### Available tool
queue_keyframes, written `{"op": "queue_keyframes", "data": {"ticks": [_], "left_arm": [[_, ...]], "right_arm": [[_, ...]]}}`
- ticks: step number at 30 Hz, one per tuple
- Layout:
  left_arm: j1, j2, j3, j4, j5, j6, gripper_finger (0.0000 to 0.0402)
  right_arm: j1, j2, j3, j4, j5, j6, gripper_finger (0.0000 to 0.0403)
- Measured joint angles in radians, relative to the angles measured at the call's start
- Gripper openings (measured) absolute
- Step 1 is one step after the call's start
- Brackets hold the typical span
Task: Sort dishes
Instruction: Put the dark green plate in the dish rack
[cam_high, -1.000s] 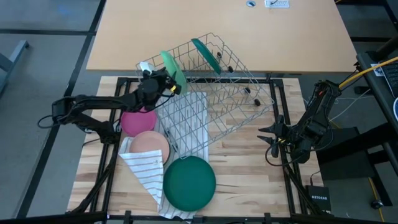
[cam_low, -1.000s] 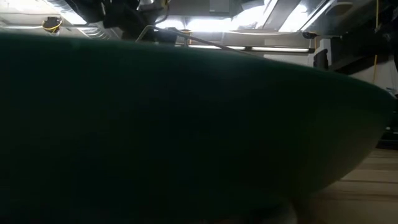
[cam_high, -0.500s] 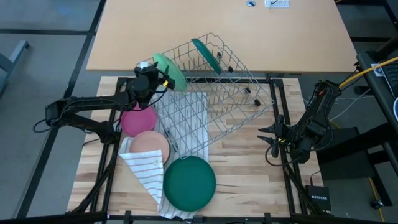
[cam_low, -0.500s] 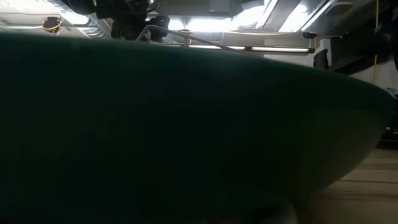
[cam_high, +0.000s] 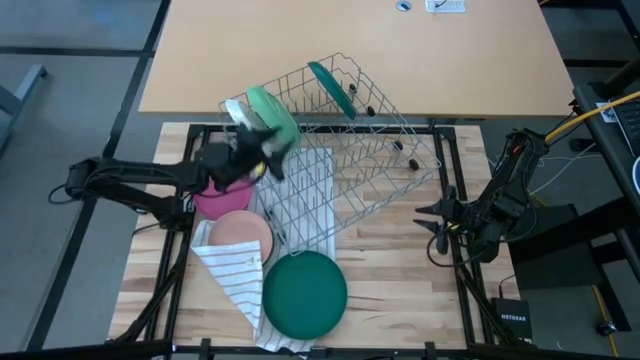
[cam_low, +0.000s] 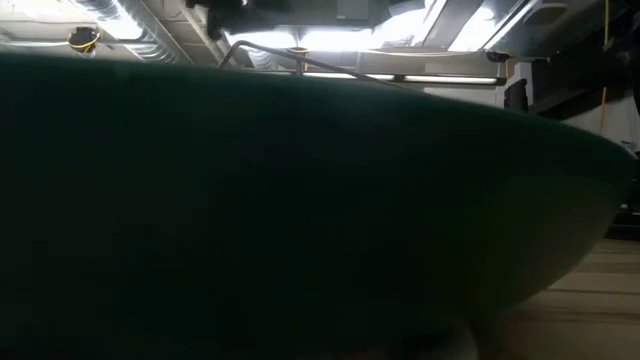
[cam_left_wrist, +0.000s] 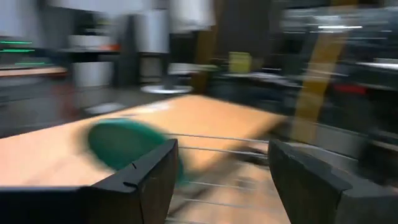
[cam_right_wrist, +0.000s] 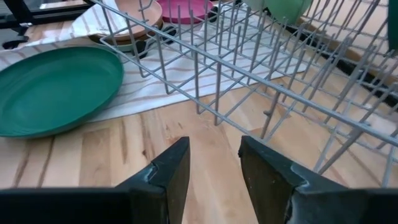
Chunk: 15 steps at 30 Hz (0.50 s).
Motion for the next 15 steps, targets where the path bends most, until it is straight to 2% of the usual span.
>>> {"op": "queue_keyframes", "data": {"ticks": [3, 5, 10, 15], "left_arm": [[-0.119, 0.005, 0.0, -0.001, 0.119, 0.0, 0.0237], [-0.203, 0.015, 0.0, -0.002, 0.162, -0.001, 0.0237], [-0.397, 0.054, 0.0, 0.004, 0.173, -0.041, 0.0237], [-0.536, 0.118, 0.0, 0.005, 0.172, -0.139, 0.0237]], "right_arm": [[0.0, 0.0, 0.0, 0.027, -0.012, 0.0, 0.0145], [0.0, 0.0, 0.0, 0.05, -0.021, 0.0, 0.0145], [0.0, 0.0, 0.0, 0.14, -0.025, 0.0, 0.0145], [0.0, 0.0, 0.0, 0.275, -0.025, 0.0, 0.0145]]}}
